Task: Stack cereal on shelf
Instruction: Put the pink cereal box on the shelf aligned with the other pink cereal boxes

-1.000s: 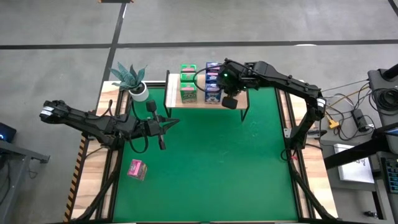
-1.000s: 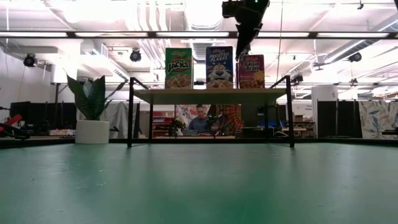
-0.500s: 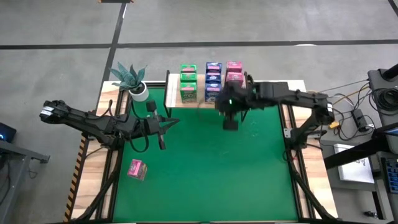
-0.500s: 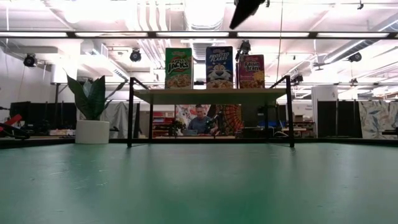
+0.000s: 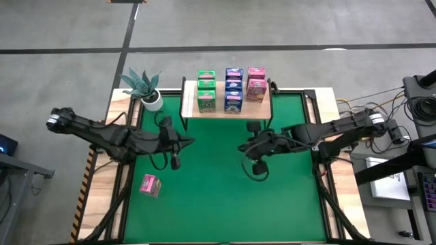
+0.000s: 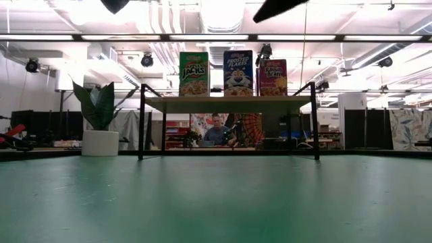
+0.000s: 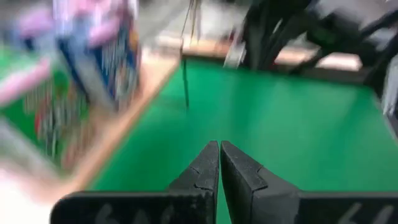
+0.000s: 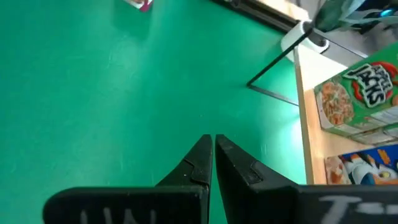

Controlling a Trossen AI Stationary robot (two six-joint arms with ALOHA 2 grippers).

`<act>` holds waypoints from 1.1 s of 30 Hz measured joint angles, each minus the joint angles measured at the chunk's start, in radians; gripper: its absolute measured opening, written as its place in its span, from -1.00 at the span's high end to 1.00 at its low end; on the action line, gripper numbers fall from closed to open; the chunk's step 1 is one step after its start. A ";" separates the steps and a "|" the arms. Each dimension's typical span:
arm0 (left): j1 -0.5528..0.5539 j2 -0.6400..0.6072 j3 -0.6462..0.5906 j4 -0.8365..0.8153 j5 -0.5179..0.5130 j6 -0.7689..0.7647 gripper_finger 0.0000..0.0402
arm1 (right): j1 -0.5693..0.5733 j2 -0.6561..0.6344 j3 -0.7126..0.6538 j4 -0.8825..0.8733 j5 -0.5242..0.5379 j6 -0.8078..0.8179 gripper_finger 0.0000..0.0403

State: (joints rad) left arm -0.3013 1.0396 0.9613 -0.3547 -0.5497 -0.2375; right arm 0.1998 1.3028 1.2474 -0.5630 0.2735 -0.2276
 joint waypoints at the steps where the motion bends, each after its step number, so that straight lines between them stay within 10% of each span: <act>1: 0.000 0.019 0.034 -0.083 0.004 -0.068 1.00 | 0.005 -0.019 -0.038 0.036 0.008 0.000 0.96; 8: -0.002 0.179 0.256 -0.663 0.283 -0.605 1.00 | 0.012 -0.168 -0.270 0.277 0.017 -0.015 0.96; 15: -0.078 0.291 0.271 -0.864 0.533 -0.999 0.90 | 0.012 -0.298 -0.473 0.529 0.014 -0.127 0.96; 33: -0.253 0.329 0.226 -1.110 0.619 -1.421 -0.21 | 0.012 -0.451 -0.541 0.500 -0.094 -0.154 0.95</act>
State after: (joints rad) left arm -0.5540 1.3685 1.1874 -1.4651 0.0693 -1.6583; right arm 0.2119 0.8516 0.7059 -0.0629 0.1795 -0.3813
